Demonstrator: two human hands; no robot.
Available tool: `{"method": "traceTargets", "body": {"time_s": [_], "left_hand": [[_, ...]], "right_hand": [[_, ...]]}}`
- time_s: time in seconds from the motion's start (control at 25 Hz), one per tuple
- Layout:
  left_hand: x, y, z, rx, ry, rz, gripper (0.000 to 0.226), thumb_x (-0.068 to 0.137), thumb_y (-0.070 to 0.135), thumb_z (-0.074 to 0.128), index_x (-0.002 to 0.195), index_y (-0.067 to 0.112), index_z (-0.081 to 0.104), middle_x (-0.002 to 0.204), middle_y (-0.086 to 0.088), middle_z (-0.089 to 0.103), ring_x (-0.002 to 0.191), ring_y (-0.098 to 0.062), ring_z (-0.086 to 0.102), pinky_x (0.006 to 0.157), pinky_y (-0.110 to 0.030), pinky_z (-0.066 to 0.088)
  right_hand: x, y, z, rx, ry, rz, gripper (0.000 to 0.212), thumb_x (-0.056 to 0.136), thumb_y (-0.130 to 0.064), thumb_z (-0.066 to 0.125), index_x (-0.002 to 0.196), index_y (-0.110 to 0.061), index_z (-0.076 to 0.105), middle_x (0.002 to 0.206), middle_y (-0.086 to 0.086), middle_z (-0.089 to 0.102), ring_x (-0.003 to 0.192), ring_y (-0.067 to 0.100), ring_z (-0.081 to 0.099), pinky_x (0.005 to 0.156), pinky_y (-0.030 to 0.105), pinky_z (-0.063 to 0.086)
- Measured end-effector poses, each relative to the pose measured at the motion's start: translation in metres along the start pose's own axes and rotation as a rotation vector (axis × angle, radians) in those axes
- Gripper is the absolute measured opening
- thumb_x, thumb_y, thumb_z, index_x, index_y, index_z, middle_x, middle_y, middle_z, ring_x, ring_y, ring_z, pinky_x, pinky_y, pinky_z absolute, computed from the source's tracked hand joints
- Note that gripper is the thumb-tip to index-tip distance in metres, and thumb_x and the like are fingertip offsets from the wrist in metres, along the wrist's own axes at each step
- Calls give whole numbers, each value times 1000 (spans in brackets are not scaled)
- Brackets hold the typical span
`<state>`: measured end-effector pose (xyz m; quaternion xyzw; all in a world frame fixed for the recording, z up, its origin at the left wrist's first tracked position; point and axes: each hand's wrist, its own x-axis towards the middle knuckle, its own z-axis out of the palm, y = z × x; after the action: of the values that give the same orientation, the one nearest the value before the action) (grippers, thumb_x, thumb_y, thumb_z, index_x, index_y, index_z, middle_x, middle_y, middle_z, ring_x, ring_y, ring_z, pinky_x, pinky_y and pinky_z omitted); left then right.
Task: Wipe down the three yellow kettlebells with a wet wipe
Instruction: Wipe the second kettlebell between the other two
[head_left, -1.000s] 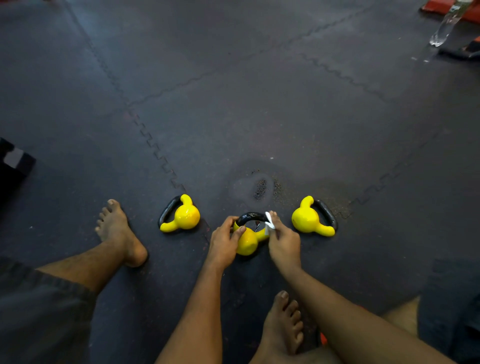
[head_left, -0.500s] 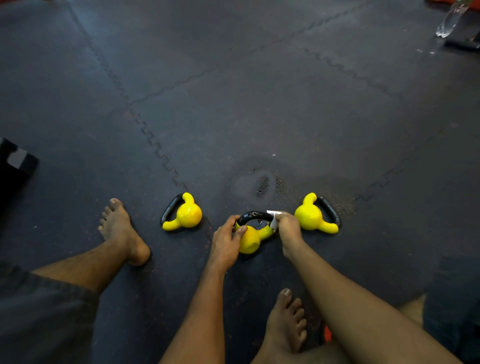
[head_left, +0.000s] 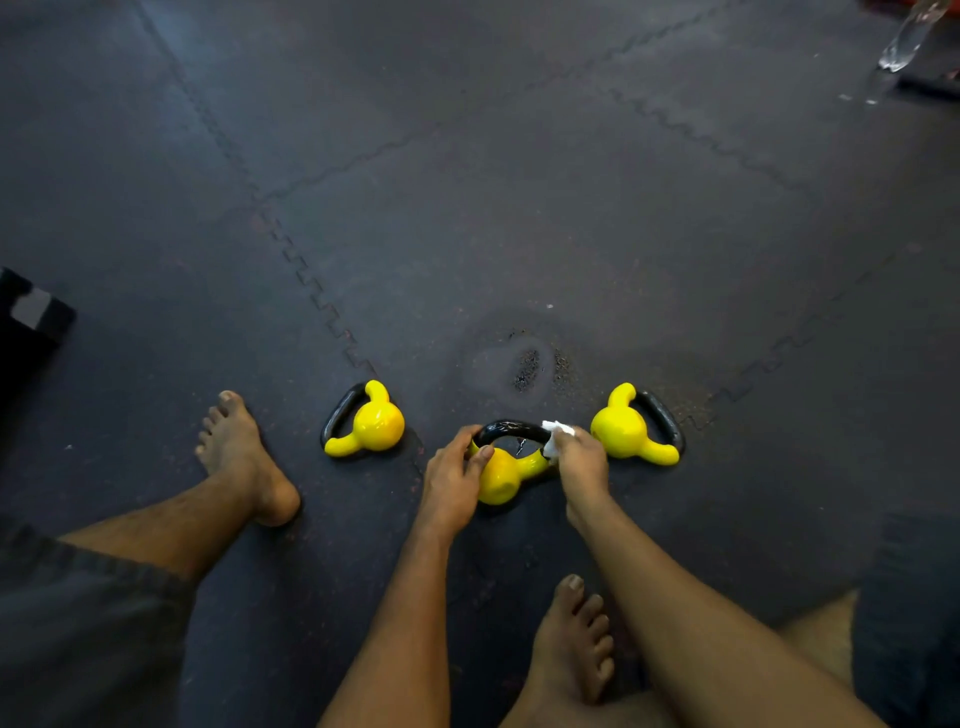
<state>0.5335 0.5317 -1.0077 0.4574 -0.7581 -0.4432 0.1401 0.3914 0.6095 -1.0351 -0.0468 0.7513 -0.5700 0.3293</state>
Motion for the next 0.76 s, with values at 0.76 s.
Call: {"method": "traceTargets", "body": {"time_s": [0.76], "left_hand": [[1,3,4,58,-46,63,31,97,25,56,128,25,59,99,-9,61,100,-25,55,82,-28,41]], "right_hand": [[15,-56,0,-572,-563,-195,31,89,-9,51,61,-16,62,67,11,64,63,16,59,62,30,45]]}}
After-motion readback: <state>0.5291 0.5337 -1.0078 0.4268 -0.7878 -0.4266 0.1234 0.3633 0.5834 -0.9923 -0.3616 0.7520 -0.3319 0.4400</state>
